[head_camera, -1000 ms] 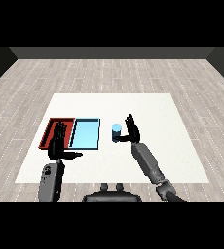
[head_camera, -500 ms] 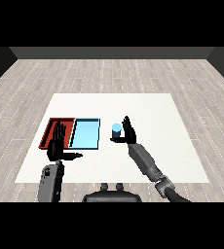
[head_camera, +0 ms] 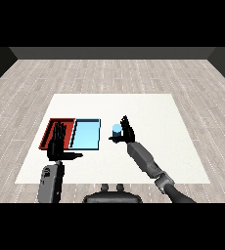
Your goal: Pick the blue can and put it in the blue box
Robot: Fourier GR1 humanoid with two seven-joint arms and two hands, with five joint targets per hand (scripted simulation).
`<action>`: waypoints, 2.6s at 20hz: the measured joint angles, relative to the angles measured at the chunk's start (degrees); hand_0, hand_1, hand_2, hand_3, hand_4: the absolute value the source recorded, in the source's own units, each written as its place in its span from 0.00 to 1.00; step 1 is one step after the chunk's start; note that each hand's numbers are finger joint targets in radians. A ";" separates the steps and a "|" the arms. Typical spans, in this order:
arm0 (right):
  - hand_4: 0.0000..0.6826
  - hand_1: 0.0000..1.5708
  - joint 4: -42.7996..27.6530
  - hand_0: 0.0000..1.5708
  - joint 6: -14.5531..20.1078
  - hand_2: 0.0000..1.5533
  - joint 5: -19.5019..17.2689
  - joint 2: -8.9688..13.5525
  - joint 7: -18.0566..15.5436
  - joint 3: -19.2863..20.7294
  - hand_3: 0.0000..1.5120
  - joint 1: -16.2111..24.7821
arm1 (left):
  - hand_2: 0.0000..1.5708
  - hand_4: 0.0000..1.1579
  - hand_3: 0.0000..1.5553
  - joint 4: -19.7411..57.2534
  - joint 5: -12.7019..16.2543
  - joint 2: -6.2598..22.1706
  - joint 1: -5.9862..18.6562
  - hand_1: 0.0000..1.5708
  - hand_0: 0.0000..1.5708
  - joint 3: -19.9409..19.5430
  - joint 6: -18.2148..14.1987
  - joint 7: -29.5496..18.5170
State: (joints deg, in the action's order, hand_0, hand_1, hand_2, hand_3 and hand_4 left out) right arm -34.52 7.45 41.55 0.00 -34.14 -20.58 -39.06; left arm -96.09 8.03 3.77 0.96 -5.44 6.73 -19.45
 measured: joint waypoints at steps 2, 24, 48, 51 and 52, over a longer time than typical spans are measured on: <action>0.00 0.00 2.55 0.00 -0.13 0.00 1.64 0.00 -0.06 -0.30 0.00 -2.21 | 0.00 0.00 0.00 0.50 -0.58 -0.57 -1.10 0.00 0.00 0.40 0.02 -1.68; 0.90 0.95 14.45 0.95 14.36 0.95 10.60 0.08 -2.13 -9.56 0.95 -9.82 | 0.00 0.00 0.00 1.52 0.55 0.43 0.45 0.00 0.00 -1.06 0.46 -0.97; 0.91 0.90 -13.18 0.90 27.71 0.93 -3.77 10.98 9.70 -14.88 0.93 -7.97 | 0.00 0.00 0.00 6.25 -6.27 -3.46 3.90 0.00 0.00 11.91 -2.92 5.27; 0.90 0.90 -23.87 0.90 30.15 0.93 -6.04 15.15 13.06 -16.62 0.93 -2.20 | 0.00 0.00 0.00 7.38 -6.06 -3.61 4.54 0.00 0.00 13.15 -3.66 5.38; 0.90 0.90 -27.21 0.90 31.16 0.93 -7.01 16.45 14.41 -17.00 0.93 -0.86 | 0.00 0.00 0.00 8.02 -6.05 -3.64 4.60 0.00 0.00 13.64 -4.03 4.84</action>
State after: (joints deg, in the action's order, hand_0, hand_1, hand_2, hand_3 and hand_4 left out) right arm -61.73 38.61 34.54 16.45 -19.74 -37.57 -39.92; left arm -88.07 1.97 0.13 5.56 8.20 2.70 -14.61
